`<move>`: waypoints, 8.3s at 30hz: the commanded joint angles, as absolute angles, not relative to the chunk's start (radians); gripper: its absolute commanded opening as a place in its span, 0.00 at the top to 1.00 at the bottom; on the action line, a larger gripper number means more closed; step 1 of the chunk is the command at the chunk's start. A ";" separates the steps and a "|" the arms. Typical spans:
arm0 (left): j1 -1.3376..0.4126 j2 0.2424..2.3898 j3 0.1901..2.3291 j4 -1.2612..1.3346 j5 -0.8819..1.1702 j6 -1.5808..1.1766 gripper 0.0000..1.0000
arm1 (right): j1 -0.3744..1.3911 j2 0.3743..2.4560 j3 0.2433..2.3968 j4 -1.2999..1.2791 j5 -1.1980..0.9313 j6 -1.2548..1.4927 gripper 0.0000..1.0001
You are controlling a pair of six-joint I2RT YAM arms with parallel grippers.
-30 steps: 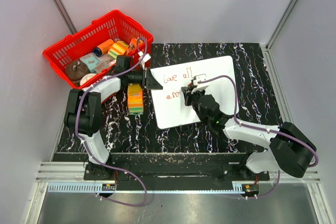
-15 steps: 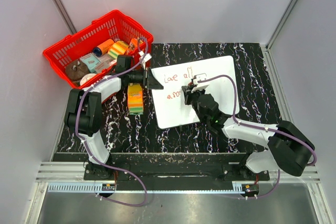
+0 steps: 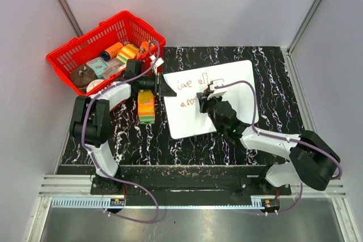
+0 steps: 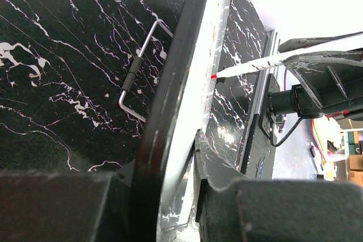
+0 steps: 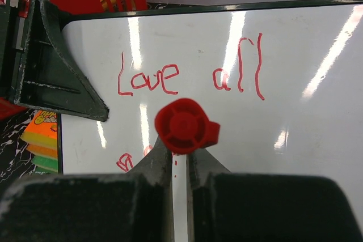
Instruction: Write a sentence on the whiteboard
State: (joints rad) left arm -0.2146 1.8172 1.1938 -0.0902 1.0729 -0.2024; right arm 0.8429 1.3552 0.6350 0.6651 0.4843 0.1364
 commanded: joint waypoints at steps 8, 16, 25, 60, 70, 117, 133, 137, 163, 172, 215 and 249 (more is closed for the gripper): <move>-0.224 1.855 1.209 -0.018 0.690 0.101 1.00 | 0.830 1.347 0.638 0.583 0.459 0.160 1.00; -0.225 1.856 1.210 -0.021 0.687 0.103 1.00 | 0.830 1.313 0.615 0.555 0.451 0.164 1.00; -0.230 1.859 1.212 -0.026 0.684 0.107 1.00 | 0.830 1.293 0.601 0.526 0.452 0.169 1.00; -0.239 1.864 1.218 -0.035 0.672 0.115 1.00 | 0.776 1.295 0.647 0.496 0.440 0.178 1.00; -0.241 1.864 1.218 -0.038 0.672 0.118 1.00 | 0.778 1.269 0.614 0.456 0.414 0.198 1.00; -0.249 1.865 1.220 -0.044 0.663 0.124 1.00 | 0.744 1.286 0.690 0.517 0.443 0.144 1.00; -0.250 1.864 1.220 -0.048 0.660 0.124 1.00 | 0.742 1.239 0.623 0.459 0.397 0.183 1.00; -0.250 1.864 1.221 -0.048 0.660 0.126 1.00 | 0.744 1.229 0.607 0.445 0.385 0.187 1.00; -0.258 1.867 1.223 -0.054 0.652 0.133 1.00 | 0.742 1.273 0.684 0.491 0.457 0.147 1.00; -0.259 1.865 1.221 -0.055 0.652 0.133 1.00 | 0.733 1.287 0.699 0.502 0.480 0.140 1.00; -0.267 1.871 1.224 -0.064 0.640 0.140 1.00 | 0.726 1.146 0.603 0.420 0.442 0.178 1.00; -0.270 1.870 1.226 -0.067 0.637 0.144 1.00 | 0.657 1.215 0.658 0.494 0.436 0.225 1.00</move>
